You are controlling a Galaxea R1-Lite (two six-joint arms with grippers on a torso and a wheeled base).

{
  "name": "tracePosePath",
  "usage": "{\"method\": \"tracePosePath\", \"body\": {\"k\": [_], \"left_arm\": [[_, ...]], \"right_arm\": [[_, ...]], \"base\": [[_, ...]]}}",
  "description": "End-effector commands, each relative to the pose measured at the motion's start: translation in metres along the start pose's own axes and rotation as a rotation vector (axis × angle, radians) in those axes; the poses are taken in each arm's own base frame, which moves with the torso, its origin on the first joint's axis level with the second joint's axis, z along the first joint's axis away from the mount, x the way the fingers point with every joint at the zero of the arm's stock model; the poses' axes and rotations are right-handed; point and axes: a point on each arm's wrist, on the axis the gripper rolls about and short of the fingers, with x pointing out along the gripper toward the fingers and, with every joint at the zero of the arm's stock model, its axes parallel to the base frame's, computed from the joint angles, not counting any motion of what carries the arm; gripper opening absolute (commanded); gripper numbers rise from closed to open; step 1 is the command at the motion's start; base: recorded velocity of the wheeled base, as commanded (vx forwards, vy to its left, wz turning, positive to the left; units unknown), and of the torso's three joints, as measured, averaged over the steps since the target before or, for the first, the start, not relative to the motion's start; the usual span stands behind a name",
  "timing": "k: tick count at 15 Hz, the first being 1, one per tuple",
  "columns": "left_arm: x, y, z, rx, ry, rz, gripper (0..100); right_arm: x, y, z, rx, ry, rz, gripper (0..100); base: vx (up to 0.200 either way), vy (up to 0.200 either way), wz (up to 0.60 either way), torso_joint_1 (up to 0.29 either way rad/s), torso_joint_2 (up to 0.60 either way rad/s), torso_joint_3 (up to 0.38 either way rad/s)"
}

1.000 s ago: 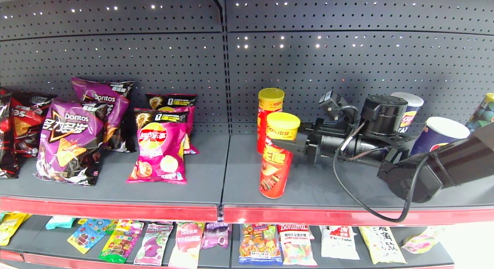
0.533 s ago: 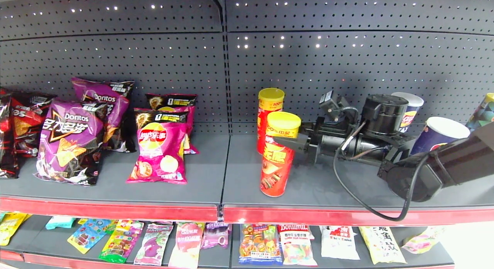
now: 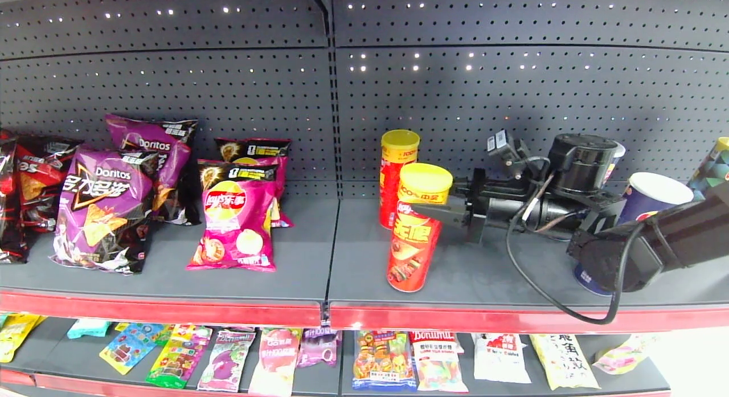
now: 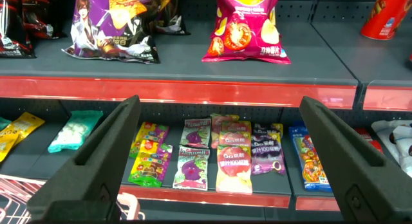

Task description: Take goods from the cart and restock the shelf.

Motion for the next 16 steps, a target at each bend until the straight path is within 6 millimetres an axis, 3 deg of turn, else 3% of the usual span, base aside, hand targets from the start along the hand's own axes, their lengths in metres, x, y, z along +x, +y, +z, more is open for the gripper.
{"method": "tracePosePath", "body": {"k": [1, 10, 16], "left_arm": [[0.0, 0.0, 0.0, 0.0, 0.001, 0.001, 100], [0.0, 0.0, 0.0, 0.0, 0.001, 0.001, 100], [0.0, 0.0, 0.0, 0.0, 0.001, 0.001, 100]], "right_arm": [[-0.005, -0.004, 0.003, -0.006, -0.016, 0.036, 0], [-0.01, -0.02, 0.0, -0.028, -0.052, 0.172, 0], [0.008, -0.034, -0.008, -0.041, -0.06, 0.185, 0]], "base": [[0.0, 0.0, 0.0, 0.0, 0.0, 0.0], [0.0, 0.0, 0.0, 0.0, 0.0, 0.0], [0.0, 0.0, 0.0, 0.0, 0.0, 0.0]]}}
